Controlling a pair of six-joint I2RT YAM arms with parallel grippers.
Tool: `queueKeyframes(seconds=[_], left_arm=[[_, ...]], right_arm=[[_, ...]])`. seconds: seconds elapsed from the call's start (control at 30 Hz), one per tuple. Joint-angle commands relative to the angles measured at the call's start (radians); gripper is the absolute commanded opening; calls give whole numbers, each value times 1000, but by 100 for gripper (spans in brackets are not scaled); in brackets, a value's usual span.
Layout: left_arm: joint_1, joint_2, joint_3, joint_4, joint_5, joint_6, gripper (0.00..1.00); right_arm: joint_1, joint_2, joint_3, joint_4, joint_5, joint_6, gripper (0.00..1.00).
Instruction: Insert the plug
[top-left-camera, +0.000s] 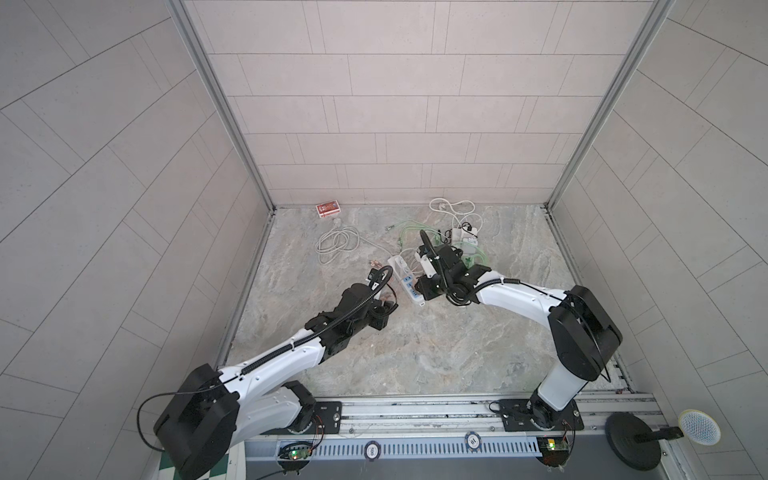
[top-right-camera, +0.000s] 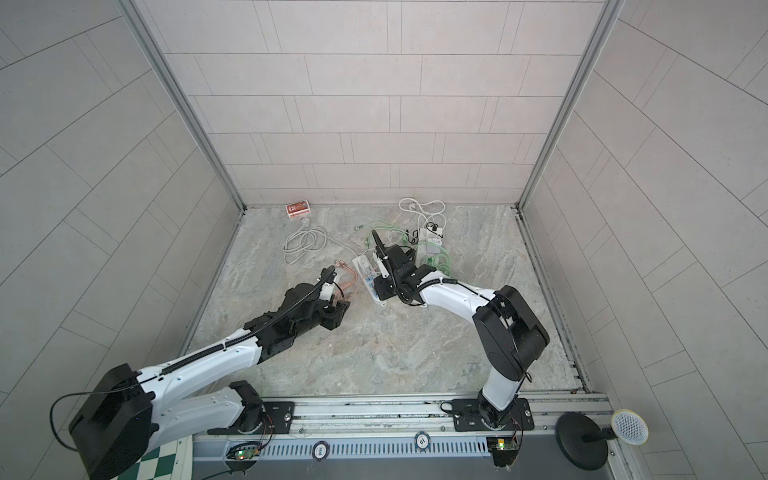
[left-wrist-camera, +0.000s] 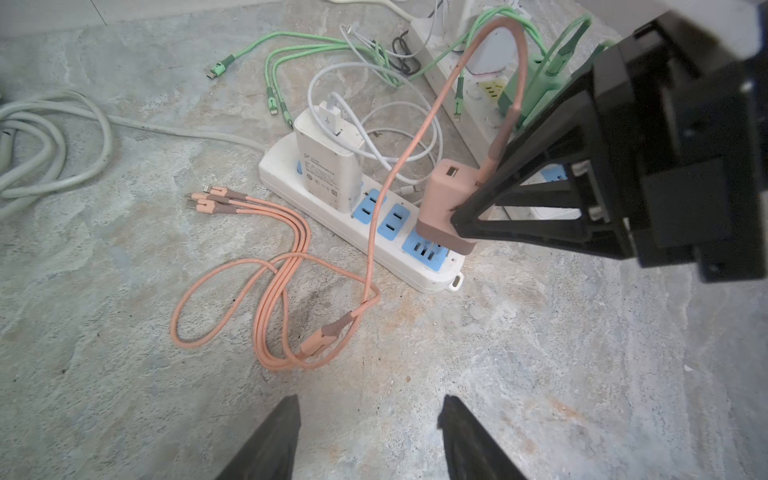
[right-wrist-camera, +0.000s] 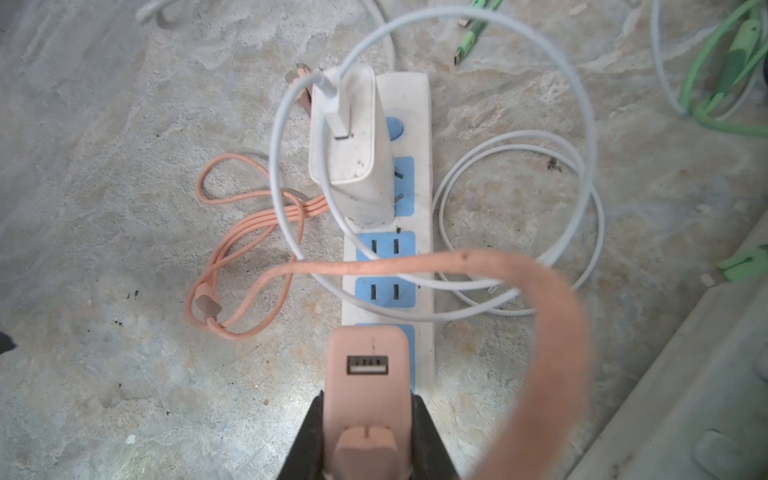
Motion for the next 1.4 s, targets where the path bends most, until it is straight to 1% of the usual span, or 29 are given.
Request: queueKeyframes(seconds=[0.0, 0.17, 0.4, 0.67, 1.07, 1.37], left_arm=[[-3, -14, -16, 33, -19, -7, 61], [-3, -13, -14, 33, -15, -7, 61], [-3, -21, -14, 32, -19, -4, 61], [-2, -20, -17, 34, -14, -1, 61], [-3, -32, -32, 40, -18, -4, 61], [-3, -38, -38, 43, -20, -5, 61]], right_arm=[[8, -62, -1, 33, 1, -4, 0], [8, -51, -3, 47, 14, -24, 0], [12, -4, -5, 58, 4, -14, 0], [19, 16, -20, 84, 5, -6, 0], [34, 45, -27, 88, 54, -8, 0], [37, 34, -50, 95, 90, -3, 0]])
